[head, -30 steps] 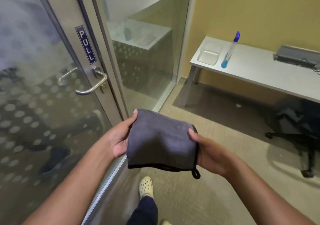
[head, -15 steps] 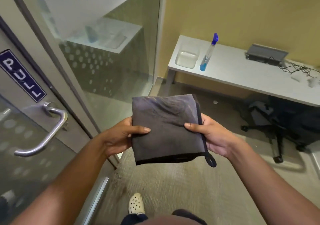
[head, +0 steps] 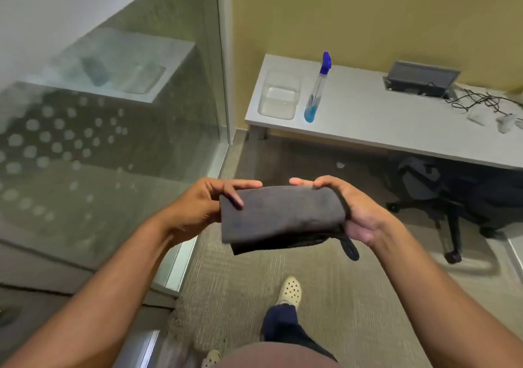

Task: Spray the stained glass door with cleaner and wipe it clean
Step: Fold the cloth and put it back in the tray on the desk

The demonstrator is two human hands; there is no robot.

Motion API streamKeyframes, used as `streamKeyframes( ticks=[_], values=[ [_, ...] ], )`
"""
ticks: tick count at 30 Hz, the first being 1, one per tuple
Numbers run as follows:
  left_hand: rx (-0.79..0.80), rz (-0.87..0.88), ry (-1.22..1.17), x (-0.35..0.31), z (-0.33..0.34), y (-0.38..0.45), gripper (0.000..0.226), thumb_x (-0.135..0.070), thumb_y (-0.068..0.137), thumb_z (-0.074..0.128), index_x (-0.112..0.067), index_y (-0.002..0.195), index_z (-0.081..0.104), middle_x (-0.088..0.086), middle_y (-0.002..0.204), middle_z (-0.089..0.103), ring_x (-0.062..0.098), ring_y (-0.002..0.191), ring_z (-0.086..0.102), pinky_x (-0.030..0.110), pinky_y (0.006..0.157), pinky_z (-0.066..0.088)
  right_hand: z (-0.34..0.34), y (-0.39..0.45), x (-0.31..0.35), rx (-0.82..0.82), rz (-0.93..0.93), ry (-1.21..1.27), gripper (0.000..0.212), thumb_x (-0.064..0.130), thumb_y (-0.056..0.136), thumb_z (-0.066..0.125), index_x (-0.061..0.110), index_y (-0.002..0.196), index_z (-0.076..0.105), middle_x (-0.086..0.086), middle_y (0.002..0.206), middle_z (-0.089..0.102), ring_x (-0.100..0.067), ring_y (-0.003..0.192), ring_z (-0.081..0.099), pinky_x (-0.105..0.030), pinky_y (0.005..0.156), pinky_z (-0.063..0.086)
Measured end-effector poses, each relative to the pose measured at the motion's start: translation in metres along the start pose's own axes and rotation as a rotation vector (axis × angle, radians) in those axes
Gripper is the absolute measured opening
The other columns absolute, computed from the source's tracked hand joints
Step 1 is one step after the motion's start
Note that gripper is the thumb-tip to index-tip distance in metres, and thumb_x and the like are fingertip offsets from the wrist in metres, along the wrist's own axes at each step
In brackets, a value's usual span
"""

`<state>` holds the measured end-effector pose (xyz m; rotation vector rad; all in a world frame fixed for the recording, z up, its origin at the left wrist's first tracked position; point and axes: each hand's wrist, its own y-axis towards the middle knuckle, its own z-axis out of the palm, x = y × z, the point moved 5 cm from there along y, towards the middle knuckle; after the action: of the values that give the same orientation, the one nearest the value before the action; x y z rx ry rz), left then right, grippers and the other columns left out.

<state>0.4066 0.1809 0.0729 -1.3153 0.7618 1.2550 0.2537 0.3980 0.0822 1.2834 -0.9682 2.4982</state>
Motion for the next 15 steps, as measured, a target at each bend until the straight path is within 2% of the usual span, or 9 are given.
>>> streamKeyframes(
  ticks=[1, 2, 3, 5, 8, 10, 12, 14, 15],
  values=[
    [0.006, -0.002, -0.005, -0.006, 0.004, 0.017, 0.058, 0.030, 0.089, 0.054, -0.016, 0.068, 0.080, 0.000, 0.131, 0.078, 0.025, 0.130, 0.069, 0.036, 0.086, 0.064, -0.011, 0.008, 0.012, 0.007, -0.002, -0.019, 0.039, 0.008, 0.094, 0.058, -0.003, 0.131, 0.056, -0.009, 0.137, 0.071, -0.025, 0.115, 0.074, -0.036, 0.081, 0.064],
    [0.007, -0.008, -0.032, -0.011, 0.008, 0.033, 0.060, 0.032, 0.089, 0.052, -0.017, 0.069, 0.080, -0.001, 0.131, 0.078, 0.026, 0.129, 0.070, 0.033, 0.085, 0.064, -0.023, 0.017, 0.026, 0.014, -0.023, -0.030, 0.034, 0.007, 0.095, 0.056, 0.003, 0.129, 0.054, -0.008, 0.137, 0.071, -0.025, 0.114, 0.074, -0.037, 0.080, 0.064],
    [0.009, -0.017, -0.084, -0.016, 0.009, 0.050, 0.060, 0.034, 0.088, 0.052, -0.017, 0.078, 0.083, 0.000, 0.132, 0.077, 0.025, 0.126, 0.072, 0.032, 0.086, 0.064, -0.036, 0.025, 0.041, 0.027, -0.048, -0.027, 0.032, 0.007, 0.095, 0.056, 0.009, 0.127, 0.053, -0.008, 0.138, 0.070, -0.026, 0.115, 0.074, -0.037, 0.081, 0.064],
    [0.049, -0.054, -0.244, -0.026, 0.011, 0.072, 0.061, 0.028, 0.081, 0.059, -0.020, 0.110, 0.083, 0.007, 0.131, 0.076, 0.023, 0.117, 0.074, 0.033, 0.090, 0.064, -0.055, 0.037, 0.066, 0.048, -0.082, -0.025, 0.023, 0.009, 0.097, 0.055, 0.012, 0.120, 0.053, -0.011, 0.140, 0.068, -0.030, 0.119, 0.072, -0.038, 0.086, 0.064],
    [0.190, -0.169, -0.422, -0.040, 0.020, 0.114, 0.080, 0.000, 0.066, 0.073, -0.017, 0.143, 0.066, 0.021, 0.138, 0.066, 0.031, 0.120, 0.070, 0.046, 0.098, 0.059, -0.081, 0.059, 0.106, 0.147, -0.079, -0.079, 0.006, 0.006, 0.099, 0.055, 0.010, 0.103, 0.054, -0.013, 0.142, 0.066, -0.033, 0.125, 0.068, -0.039, 0.089, 0.062],
    [0.275, -0.290, -0.484, -0.045, 0.028, 0.141, 0.086, -0.021, 0.068, 0.076, -0.010, 0.151, 0.057, 0.025, 0.141, 0.065, 0.033, 0.115, 0.071, 0.046, 0.095, 0.058, -0.089, 0.073, 0.126, 0.173, -0.052, -0.155, 0.014, 0.001, 0.100, 0.052, 0.008, 0.089, 0.055, -0.014, 0.138, 0.068, -0.030, 0.122, 0.070, -0.037, 0.085, 0.061],
    [0.325, -0.402, -0.366, -0.054, 0.046, 0.166, 0.074, -0.039, 0.081, 0.076, -0.007, 0.147, 0.061, 0.021, 0.135, 0.069, 0.028, 0.106, 0.074, 0.040, 0.092, 0.059, -0.097, 0.091, 0.144, 0.220, -0.019, -0.236, 0.027, -0.004, 0.100, 0.049, 0.007, 0.077, 0.057, -0.017, 0.134, 0.069, -0.032, 0.120, 0.070, -0.036, 0.086, 0.060],
    [0.340, -0.440, -0.112, -0.062, 0.059, 0.188, 0.044, -0.049, 0.093, 0.071, -0.017, 0.122, 0.080, 0.005, 0.117, 0.078, 0.015, 0.098, 0.077, 0.029, 0.088, 0.060, -0.097, 0.112, 0.161, 0.327, -0.005, -0.310, 0.036, -0.010, 0.099, 0.047, 0.007, 0.072, 0.061, -0.022, 0.134, 0.066, -0.038, 0.124, 0.066, -0.040, 0.094, 0.057],
    [0.345, -0.433, 0.003, -0.067, 0.064, 0.200, 0.031, -0.047, 0.095, 0.070, -0.022, 0.107, 0.085, -0.001, 0.106, 0.081, 0.010, 0.092, 0.077, 0.025, 0.082, 0.060, -0.096, 0.124, 0.169, 0.387, 0.004, -0.349, 0.039, -0.013, 0.098, 0.046, 0.007, 0.071, 0.064, -0.024, 0.134, 0.064, -0.039, 0.126, 0.064, -0.042, 0.099, 0.055]
  ],
)
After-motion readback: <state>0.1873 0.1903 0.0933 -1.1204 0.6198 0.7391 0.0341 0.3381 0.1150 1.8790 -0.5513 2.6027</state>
